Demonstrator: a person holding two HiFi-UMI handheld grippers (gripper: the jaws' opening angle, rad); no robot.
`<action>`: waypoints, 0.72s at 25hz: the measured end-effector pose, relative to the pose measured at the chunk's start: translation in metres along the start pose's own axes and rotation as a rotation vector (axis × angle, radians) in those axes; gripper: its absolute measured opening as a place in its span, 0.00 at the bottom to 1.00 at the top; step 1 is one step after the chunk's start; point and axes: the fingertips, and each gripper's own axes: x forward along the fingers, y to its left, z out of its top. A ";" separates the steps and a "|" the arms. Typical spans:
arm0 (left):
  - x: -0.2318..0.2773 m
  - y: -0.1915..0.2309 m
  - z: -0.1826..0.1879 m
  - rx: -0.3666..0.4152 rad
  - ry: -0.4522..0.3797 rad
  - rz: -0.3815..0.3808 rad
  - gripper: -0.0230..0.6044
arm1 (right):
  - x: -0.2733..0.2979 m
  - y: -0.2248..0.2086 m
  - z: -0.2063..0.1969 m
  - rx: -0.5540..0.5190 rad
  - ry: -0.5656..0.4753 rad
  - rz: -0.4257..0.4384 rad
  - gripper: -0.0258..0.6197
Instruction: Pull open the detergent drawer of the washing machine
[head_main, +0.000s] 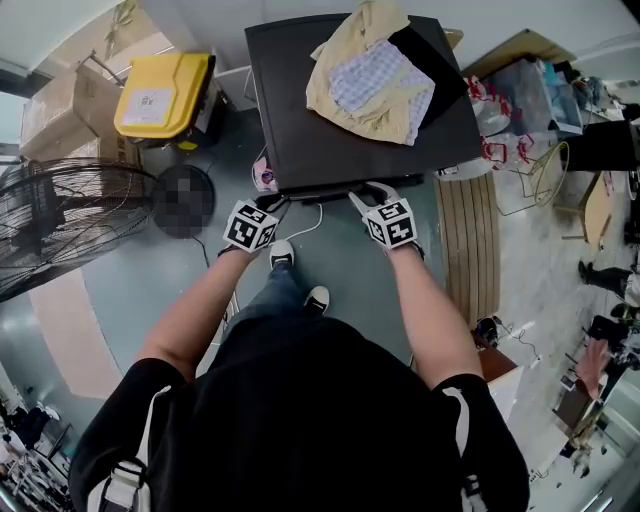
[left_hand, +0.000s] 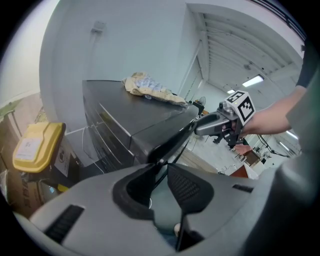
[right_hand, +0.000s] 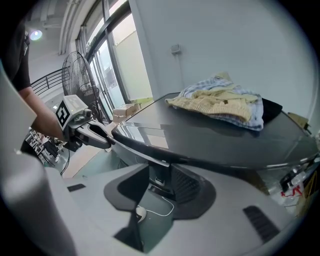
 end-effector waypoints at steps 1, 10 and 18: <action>0.000 0.000 0.000 0.000 0.001 0.000 0.17 | 0.000 0.000 0.000 -0.001 0.000 0.001 0.25; -0.003 -0.005 -0.003 0.042 0.023 0.011 0.16 | -0.005 0.002 -0.004 0.007 0.013 0.017 0.24; -0.006 -0.018 -0.009 0.037 0.026 0.007 0.15 | -0.014 0.006 -0.013 0.020 0.021 0.033 0.23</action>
